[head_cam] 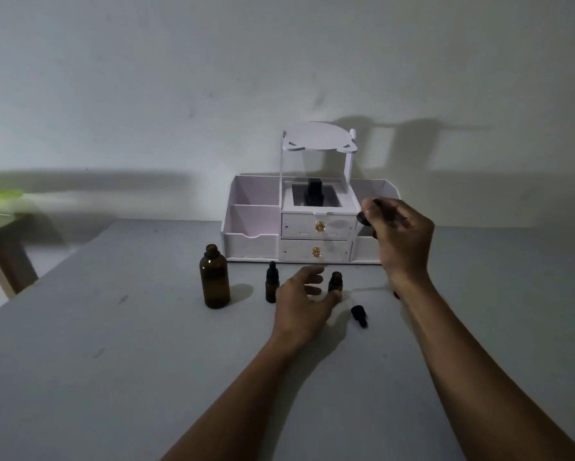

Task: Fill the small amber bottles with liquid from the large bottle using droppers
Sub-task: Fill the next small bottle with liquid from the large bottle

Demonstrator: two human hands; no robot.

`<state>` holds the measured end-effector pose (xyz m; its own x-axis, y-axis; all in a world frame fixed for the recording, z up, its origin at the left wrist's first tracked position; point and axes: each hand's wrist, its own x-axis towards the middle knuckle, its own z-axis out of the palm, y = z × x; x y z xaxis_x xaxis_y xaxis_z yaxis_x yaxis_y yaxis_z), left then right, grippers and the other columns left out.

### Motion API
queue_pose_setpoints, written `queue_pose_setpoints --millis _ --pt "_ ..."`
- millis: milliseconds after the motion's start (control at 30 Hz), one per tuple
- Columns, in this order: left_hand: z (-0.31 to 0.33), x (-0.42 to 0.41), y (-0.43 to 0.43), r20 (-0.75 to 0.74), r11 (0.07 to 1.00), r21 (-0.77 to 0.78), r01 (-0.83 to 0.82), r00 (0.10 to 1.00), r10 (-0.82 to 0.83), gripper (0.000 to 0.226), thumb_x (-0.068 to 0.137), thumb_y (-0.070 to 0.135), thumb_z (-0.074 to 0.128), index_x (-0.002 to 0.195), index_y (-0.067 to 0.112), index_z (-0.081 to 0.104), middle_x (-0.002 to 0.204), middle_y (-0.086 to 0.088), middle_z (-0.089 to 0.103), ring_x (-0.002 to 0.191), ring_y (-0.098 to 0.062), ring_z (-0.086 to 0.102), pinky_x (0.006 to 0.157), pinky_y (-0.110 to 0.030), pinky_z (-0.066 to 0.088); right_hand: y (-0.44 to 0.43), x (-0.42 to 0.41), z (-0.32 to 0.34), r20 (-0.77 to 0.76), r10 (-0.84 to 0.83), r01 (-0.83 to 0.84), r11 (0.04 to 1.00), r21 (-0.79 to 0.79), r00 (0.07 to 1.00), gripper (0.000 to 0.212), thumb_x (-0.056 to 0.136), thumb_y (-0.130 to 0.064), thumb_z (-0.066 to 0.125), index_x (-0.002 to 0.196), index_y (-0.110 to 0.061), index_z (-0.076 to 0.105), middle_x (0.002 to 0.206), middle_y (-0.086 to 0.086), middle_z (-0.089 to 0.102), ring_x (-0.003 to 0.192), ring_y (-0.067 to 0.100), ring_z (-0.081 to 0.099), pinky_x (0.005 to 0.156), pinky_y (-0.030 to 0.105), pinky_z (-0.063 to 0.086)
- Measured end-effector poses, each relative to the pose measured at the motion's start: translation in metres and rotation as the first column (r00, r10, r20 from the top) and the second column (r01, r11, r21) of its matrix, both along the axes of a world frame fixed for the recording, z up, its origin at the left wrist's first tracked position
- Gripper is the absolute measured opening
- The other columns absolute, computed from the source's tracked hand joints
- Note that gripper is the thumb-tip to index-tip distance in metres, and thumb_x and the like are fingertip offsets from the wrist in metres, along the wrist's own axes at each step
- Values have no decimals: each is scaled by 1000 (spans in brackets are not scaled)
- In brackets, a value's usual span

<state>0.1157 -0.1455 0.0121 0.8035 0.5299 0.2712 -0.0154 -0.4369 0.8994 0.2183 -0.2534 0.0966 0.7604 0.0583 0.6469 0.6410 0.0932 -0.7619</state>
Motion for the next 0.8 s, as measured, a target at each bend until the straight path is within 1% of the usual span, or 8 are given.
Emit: queue_pose_setpoints --millis 67,167,267,333,433,533,600,800 --pt "10 -19 5 70 999 36 -25 997 22 51 85 28 76 132 27 57 120 10 62 97 -2 63 72 -11 52 1 -4 4 9 14 -14 999 41 1000 19 85 -23 76 97 -8 76 87 3 76 83 15 73 77 31 61" --pt "29 -51 22 254 988 72 -137 960 114 37 86 23 73 122 24 63 108 12 66 88 1 66 70 -12 55 9 -14 11 20 81 -83 991 105 997 19 82 -17 79 96 -5 76 88 3 76 83 15 74 78 27 60" --pt "44 -80 56 401 954 29 -297 878 261 26 85 16 76 110 21 70 93 9 71 77 -5 68 63 -16 56 30 -31 20 45 165 -169 980 103 985 19 81 -14 79 95 -2 75 86 -1 75 79 5 72 74 20 57" --pt "44 -93 84 429 926 -36 -377 831 354 25 82 16 77 106 21 72 89 7 72 73 -9 68 63 -21 55 49 -45 28 51 226 -230 967 107 973 14 82 -9 78 93 -1 74 78 -7 73 71 -3 69 66 13 54" --pt "31 -107 121 372 897 -104 -430 820 436 34 77 22 77 110 22 70 97 4 72 78 -4 67 66 -21 53 78 -62 37 43 356 -358 920 162 934 9 82 0 75 91 2 72 68 -8 73 66 4 70 66 16 55" --pt "11 -114 144 270 909 -193 -370 870 412 55 64 40 74 117 25 69 107 2 71 91 -14 69 80 -42 59 103 -72 38 17 393 -388 901 195 920 14 82 -2 76 94 5 73 75 -1 74 69 7 71 67 16 55" --pt "2 -114 151 218 922 -238 -306 908 357 65 57 44 72 119 26 68 112 1 70 98 -20 69 88 -48 57 116 -76 36 13 383 -380 909 172 923 12 83 -6 76 94 0 74 79 0 74 70 4 71 68 16 55" --pt "0 -107 150 113 972 -167 -164 976 184 71 55 42 76 125 31 65 116 6 71 107 -13 67 92 -38 56 135 -79 23 13 371 -370 925 88 929 6 85 -14 76 88 -19 74 79 -8 74 74 4 71 75 26 59"
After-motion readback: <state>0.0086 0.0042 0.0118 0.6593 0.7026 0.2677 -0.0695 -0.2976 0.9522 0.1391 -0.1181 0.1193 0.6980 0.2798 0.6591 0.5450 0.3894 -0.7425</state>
